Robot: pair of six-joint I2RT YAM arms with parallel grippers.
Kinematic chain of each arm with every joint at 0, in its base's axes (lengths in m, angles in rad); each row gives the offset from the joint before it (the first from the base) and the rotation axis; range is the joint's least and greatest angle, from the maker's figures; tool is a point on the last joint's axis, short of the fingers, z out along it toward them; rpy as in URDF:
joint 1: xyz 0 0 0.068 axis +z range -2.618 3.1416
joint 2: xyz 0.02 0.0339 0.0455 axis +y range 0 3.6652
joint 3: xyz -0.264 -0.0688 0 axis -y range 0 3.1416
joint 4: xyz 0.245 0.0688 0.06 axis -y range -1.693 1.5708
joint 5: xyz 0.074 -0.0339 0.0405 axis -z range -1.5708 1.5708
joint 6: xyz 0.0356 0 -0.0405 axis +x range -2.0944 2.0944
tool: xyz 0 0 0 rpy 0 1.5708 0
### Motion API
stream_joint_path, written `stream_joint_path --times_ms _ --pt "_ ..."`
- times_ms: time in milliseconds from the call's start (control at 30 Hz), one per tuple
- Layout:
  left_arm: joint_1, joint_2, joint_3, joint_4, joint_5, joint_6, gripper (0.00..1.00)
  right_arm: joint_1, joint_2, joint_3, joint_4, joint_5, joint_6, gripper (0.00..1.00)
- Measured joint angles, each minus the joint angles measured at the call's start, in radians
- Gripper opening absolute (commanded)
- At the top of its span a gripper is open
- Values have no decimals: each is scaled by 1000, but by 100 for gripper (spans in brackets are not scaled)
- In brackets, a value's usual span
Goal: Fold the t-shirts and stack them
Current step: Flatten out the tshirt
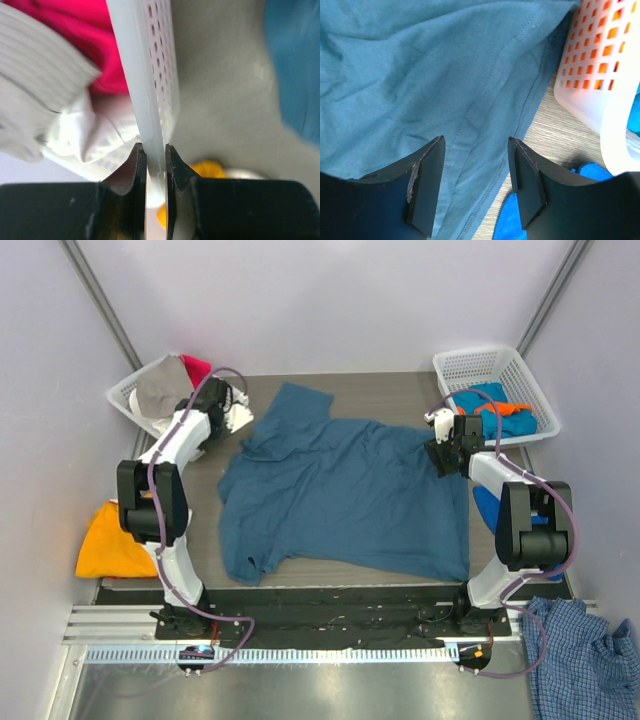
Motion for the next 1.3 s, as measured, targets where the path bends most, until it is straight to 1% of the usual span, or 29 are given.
stream_joint_path --times_ms 100,267,367,500,667,800,900,1000,1033,1067,1100,1133,1233,1300 --pt "64 12 11 -133 -16 35 0 0 0 0 0 -15 0 59" --pt "166 42 18 -263 -105 136 0 0 0 0 0 -27 0 60" --pt "198 41 10 -299 -111 204 0 0 0 0 0 -34 0 60" --pt "229 45 23 -325 -105 257 0 13 0 0 0 -42 0 59" --pt "305 119 159 -414 -121 325 0 33 0 0 0 -53 0 59" --pt "363 188 254 -449 -192 354 0 37 0 0 0 -60 0 59" --pt "389 226 263 -459 -252 387 0 37 0 0 0 -60 0 59" --pt "401 230 273 -468 -278 401 0 37 0 0 0 -61 0 59" --pt "405 230 273 -468 -285 403 8 37 0 0 0 -62 0 59" --pt "409 231 274 -465 -293 400 9 36 0 -1 0 -63 0 59" --pt "415 231 274 -451 -327 367 11 37 0 -2 0 -63 0 59" --pt "431 231 279 -439 -354 338 19 37 0 -2 0 -64 0 59" --pt "494 231 289 -418 -410 288 38 37 0 -4 0 -65 0 59" --pt "533 231 291 -409 -419 263 40 37 0 -4 -1 -65 0 59"
